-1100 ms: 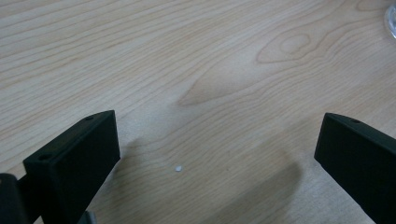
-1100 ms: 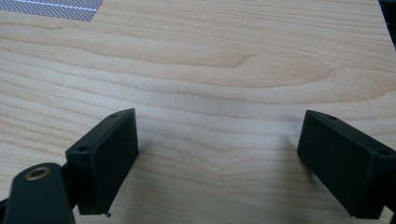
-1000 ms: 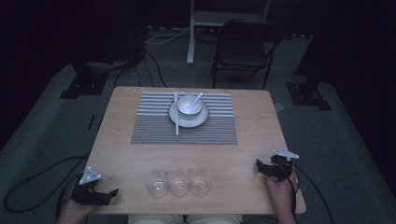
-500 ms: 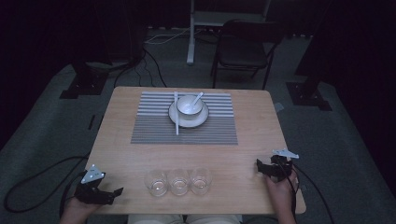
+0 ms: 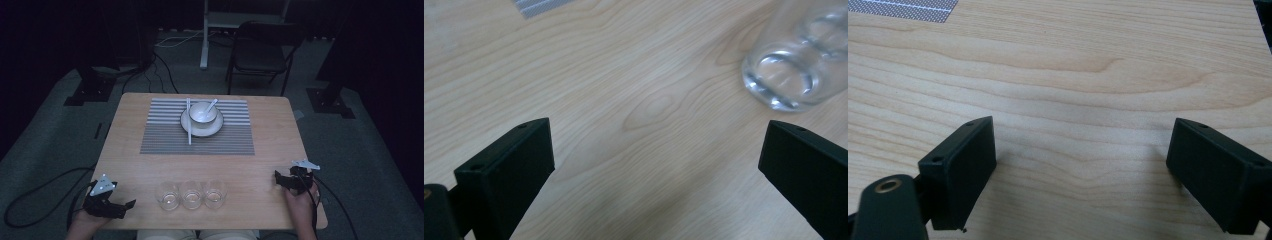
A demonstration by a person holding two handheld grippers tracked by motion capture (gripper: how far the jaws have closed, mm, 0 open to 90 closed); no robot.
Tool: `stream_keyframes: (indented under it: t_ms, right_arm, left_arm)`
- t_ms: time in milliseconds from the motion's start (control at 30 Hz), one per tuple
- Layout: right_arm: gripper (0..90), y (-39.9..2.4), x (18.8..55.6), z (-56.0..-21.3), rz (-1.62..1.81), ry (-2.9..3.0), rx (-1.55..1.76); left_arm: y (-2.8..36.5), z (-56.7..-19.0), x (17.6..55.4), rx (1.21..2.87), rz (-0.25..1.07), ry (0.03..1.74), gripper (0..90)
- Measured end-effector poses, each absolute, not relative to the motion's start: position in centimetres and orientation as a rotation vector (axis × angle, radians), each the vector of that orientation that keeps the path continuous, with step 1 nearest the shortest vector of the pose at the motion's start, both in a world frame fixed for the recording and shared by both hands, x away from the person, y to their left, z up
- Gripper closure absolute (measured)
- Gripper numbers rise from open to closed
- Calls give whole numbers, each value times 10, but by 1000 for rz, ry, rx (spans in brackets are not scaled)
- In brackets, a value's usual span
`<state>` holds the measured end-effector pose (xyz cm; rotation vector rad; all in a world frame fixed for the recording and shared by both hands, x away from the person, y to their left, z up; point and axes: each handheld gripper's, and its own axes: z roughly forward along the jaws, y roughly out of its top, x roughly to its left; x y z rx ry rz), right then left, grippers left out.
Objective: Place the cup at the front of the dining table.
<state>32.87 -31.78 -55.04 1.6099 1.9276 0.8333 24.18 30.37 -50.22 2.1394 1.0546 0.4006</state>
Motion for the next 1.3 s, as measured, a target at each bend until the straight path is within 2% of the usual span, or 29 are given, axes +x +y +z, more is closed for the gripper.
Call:
stream_keyframes:
  t_ms: [533, 1300]
  right_arm:
    - [118, -318, 329, -550, 833, 1927, 1610]
    - [118, -318, 329, -550, 833, 1928, 1610]
  left_arm:
    - [280, -478, 246, 2120, 361, 922, 14]
    - [241, -459, 245, 2191, 300, 713, 15]
